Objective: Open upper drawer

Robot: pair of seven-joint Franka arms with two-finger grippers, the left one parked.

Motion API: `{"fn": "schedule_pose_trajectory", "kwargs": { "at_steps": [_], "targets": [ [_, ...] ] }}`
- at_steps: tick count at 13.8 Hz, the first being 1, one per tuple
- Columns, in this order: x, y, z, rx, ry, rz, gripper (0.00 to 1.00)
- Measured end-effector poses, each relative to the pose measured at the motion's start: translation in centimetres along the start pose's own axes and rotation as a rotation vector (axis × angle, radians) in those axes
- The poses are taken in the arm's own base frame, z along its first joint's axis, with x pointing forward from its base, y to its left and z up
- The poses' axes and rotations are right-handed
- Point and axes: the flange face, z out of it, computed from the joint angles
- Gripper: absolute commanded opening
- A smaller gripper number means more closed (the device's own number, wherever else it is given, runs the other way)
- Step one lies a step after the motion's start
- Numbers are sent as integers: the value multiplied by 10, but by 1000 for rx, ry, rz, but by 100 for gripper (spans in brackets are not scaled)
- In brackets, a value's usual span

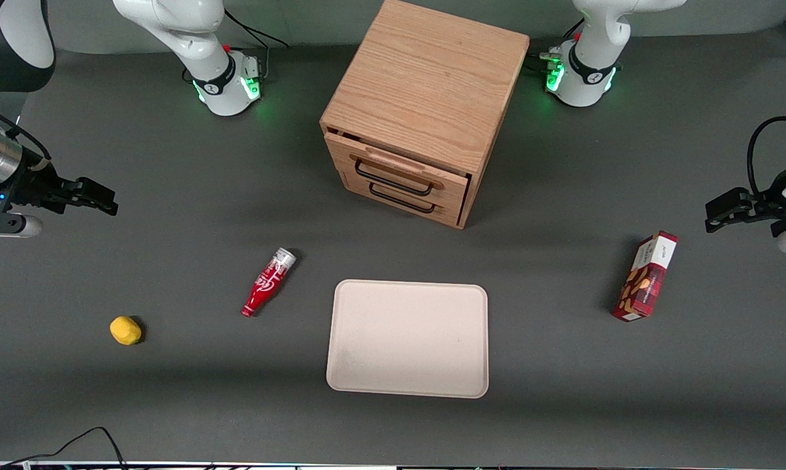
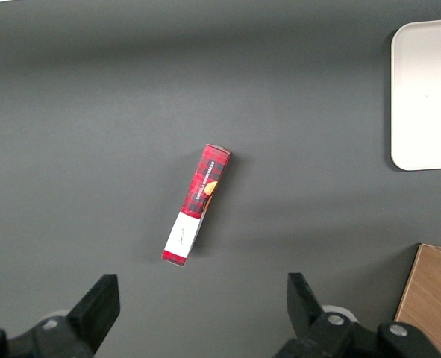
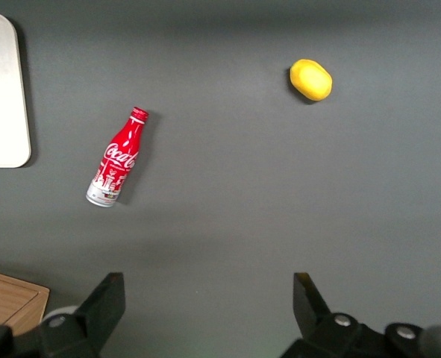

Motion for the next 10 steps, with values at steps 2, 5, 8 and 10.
{"fn": "schedule_pose_trajectory", "kwargs": {
  "at_steps": [2, 5, 8, 10],
  "targets": [
    [0, 2, 0, 0, -1, 3, 100],
    [-1, -8, 0, 72, -6, 4, 100],
    [-5, -70, 2, 157, -12, -115, 100],
    [-16, -150, 9, 176, 7, -327, 100]
  ]
}}
